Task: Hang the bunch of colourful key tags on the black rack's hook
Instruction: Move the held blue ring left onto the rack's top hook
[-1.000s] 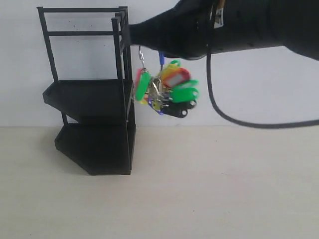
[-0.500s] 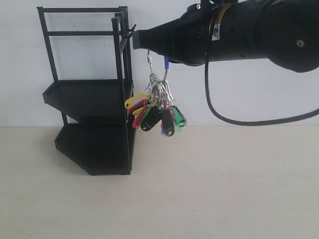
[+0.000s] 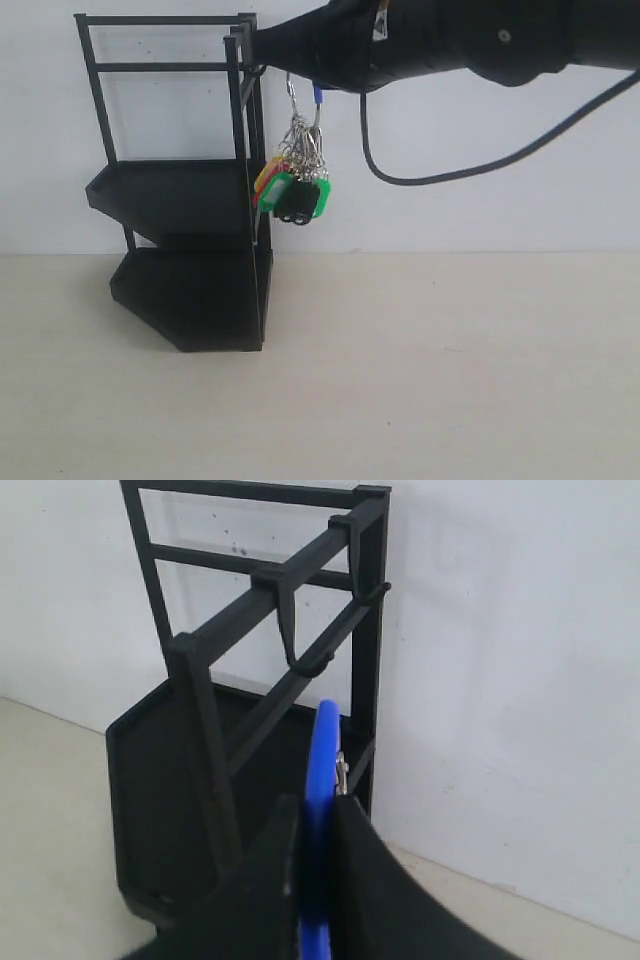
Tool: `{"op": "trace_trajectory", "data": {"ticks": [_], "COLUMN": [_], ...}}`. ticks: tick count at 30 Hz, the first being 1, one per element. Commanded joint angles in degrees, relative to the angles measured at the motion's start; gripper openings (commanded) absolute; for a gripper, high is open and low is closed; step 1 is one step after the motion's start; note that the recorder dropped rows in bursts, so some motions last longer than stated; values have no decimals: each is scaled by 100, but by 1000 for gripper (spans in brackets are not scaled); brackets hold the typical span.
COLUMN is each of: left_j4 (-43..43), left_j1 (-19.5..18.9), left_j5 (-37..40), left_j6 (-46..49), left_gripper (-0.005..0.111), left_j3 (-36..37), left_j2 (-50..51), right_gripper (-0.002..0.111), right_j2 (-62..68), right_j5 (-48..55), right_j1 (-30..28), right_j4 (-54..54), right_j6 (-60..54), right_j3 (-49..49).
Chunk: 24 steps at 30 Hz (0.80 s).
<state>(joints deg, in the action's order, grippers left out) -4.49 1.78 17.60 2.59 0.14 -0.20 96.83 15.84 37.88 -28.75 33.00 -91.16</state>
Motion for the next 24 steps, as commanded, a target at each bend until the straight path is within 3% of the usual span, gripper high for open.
{"op": "trace_trajectory", "data": {"ticks": [1,8,24], "left_j4": [-11,-11,-11], "left_j1": [-19,-19,-19], "left_j5": [-64,-64,-64], "left_j6": [2,2,2], "left_gripper": [4,4,4], "left_j3": [-14,-14,-14], "left_j2": [20,20,20], "right_gripper": [0,0,0], "right_j2": [217,572,855], "right_j5": [53,233,-139], "right_j1": [-26,-16,-5], "right_j4": [-273,-941,-1070], "right_j6": [-61,-61,-48], "right_j3": [-478,-786,-1089]}}
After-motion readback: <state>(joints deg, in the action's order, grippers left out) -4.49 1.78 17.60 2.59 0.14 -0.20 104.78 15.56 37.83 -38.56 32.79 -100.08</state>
